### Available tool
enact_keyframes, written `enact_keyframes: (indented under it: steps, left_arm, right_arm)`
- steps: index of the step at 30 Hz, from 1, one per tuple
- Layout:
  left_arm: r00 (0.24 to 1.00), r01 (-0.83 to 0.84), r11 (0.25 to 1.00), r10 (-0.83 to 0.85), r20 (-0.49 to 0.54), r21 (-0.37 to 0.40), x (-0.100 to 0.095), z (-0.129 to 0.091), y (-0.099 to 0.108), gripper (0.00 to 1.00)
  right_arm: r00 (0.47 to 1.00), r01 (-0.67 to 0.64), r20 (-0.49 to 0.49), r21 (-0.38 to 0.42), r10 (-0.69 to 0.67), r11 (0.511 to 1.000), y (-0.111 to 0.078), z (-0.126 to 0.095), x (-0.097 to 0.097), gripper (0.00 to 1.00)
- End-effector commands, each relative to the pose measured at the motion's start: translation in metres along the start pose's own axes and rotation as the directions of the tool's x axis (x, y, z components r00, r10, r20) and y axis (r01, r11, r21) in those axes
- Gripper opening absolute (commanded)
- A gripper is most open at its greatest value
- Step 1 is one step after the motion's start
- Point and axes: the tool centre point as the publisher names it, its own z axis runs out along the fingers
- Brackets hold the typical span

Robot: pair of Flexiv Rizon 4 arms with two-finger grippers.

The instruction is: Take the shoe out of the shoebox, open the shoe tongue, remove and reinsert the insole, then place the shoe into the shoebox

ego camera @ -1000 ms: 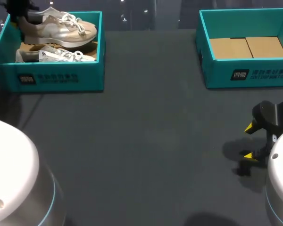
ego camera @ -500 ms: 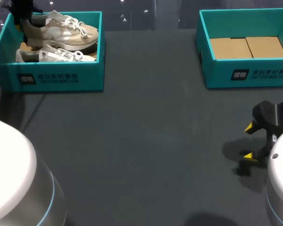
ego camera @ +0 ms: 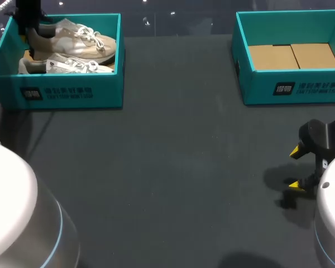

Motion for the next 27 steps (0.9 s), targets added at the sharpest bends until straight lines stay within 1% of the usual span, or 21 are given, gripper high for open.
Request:
enact_keyframes:
  steps: [1, 20, 23, 26, 27]
  left_arm:
    - [1.0, -0.003, 1.0, 0.003, -0.007, 0.017, -0.005, 0.006, 0.009, 0.0]
    - [1.0, 0.017, 0.999, -0.017, -0.026, 0.037, -0.011, 0.029, 0.011, 0.0]
    - [1.0, 0.018, 0.999, -0.017, -0.025, 0.04, -0.013, 0.032, 0.011, 0.14]
    - [0.999, 0.021, 0.999, -0.02, -0.028, 0.04, -0.014, 0.035, 0.011, 0.2]
    - [0.999, 0.022, 0.999, -0.021, -0.028, 0.041, -0.014, 0.036, 0.012, 0.2]
  right_arm:
    - [1.0, 0.0, 0.004, 0.001, 0.0, 1.0, 0.0, -0.001, 0.002, 1.0]
    - [1.0, 0.0, 0.004, 0.001, 0.0, 1.0, 0.0, -0.001, 0.002, 1.0]
    - [1.0, 0.0, 0.004, 0.001, 0.0, 1.0, 0.0, -0.001, 0.002, 1.0]
    - [1.0, 0.0, 0.004, 0.001, 0.0, 1.0, 0.0, -0.001, 0.002, 1.0]
    - [1.0, 0.0, 0.004, 0.001, 0.0, 1.0, 0.0, -0.001, 0.002, 1.0]
